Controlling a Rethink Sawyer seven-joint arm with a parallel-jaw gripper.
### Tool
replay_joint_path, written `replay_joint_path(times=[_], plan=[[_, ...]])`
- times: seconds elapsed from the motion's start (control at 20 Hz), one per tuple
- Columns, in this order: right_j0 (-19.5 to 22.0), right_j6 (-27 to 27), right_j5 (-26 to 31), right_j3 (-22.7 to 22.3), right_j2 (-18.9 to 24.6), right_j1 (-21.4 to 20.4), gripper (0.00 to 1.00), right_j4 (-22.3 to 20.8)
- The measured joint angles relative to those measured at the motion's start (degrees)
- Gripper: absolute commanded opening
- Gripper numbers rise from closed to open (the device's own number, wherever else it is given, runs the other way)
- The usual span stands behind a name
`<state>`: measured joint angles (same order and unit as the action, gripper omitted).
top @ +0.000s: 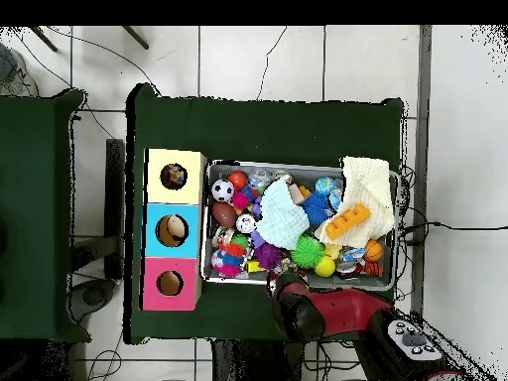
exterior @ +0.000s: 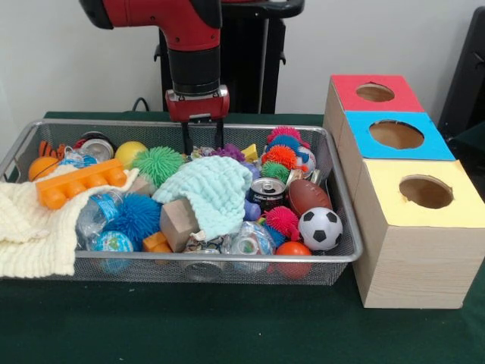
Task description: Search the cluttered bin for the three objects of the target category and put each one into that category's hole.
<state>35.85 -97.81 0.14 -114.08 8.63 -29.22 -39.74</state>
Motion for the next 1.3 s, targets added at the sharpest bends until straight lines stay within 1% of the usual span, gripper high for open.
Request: replay_joint_path(times=[0.1, 0.15, 0.35, 0.5, 0.8, 0.95, 1.0, 1.25, 1.3], plan=[[-0.1, 0.0, -1.2, 0.0, -0.4, 0.4, 1.0, 0.0], [-0.2, 0.0, -1.8, 0.0, -0.7, 0.7, 0.0, 0.0], [-0.6, 0.0, -3.9, 0.0, -1.6, 1.4, 0.0, 0.0], [-1.7, 0.0, -5.2, 0.0, -2.9, 1.3, 0.0, 0.0], [-2.7, 0.0, -5.2, -0.9, -3.0, -0.5, 0.0, 0.1], [-2.5, 0.0, -4.7, -2.4, -2.6, -2.8, 0.0, 0.8], [-2.2, 0.0, -3.5, -3.6, -2.0, -4.9, 0.0, 1.7], [-0.8, 0.0, 0.5, -6.9, 0.1, -10.8, 0.0, 4.9], [-0.3, 0.0, 2.3, -7.9, 1.0, -13.0, 0.0, 6.1]])
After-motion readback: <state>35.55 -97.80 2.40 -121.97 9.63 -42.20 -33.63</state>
